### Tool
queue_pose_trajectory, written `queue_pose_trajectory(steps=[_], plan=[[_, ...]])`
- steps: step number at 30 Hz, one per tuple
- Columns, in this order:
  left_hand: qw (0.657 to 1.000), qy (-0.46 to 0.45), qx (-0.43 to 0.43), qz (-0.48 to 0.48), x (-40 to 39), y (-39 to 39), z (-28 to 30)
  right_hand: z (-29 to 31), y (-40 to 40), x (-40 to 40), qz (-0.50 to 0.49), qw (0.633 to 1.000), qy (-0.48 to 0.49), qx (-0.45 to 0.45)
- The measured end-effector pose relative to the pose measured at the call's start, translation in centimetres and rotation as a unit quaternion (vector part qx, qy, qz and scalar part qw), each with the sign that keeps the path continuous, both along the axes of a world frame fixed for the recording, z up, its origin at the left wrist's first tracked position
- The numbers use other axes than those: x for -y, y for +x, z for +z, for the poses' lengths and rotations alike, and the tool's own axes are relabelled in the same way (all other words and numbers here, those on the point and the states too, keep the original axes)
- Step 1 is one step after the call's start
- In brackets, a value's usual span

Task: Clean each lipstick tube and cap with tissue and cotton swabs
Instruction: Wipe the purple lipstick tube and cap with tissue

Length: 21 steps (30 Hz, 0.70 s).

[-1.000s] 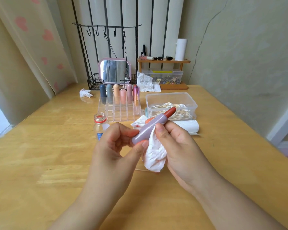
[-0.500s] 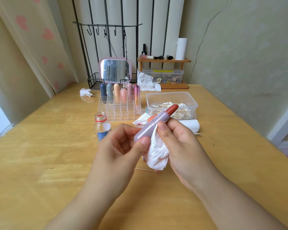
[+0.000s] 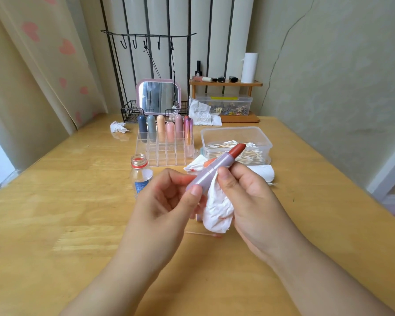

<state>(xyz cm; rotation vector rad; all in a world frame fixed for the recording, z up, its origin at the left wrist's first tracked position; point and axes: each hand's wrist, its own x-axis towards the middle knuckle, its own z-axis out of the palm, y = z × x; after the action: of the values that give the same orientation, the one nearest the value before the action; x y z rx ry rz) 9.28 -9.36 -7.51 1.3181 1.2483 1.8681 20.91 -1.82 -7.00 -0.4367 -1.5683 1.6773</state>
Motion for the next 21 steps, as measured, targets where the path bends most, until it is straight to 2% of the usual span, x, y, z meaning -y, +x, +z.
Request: queue_pose_trajectory(steps=[5, 9, 13, 21], plan=[[0.997, 0.026, -0.052, 0.054, -0.13, -0.54, -0.51, -0.25, -0.2, -0.06, -0.002, 1.0, -0.026, 0.004], [1.0, -0.01, 0.012, 0.001, -0.18, -0.36, -0.25, 0.34, 0.08, 0.26, 0.015, 0.999, -0.04, -0.014], [0.997, -0.046, 0.041, -0.048, -0.03, -0.12, -0.1, 0.51, 0.04, 0.24, -0.009, 1.0, -0.003, -0.019], [0.999, 0.017, -0.014, 0.04, -0.21, -0.57, -0.38, -0.19, -0.1, -0.13, -0.012, 1.0, 0.014, 0.01]])
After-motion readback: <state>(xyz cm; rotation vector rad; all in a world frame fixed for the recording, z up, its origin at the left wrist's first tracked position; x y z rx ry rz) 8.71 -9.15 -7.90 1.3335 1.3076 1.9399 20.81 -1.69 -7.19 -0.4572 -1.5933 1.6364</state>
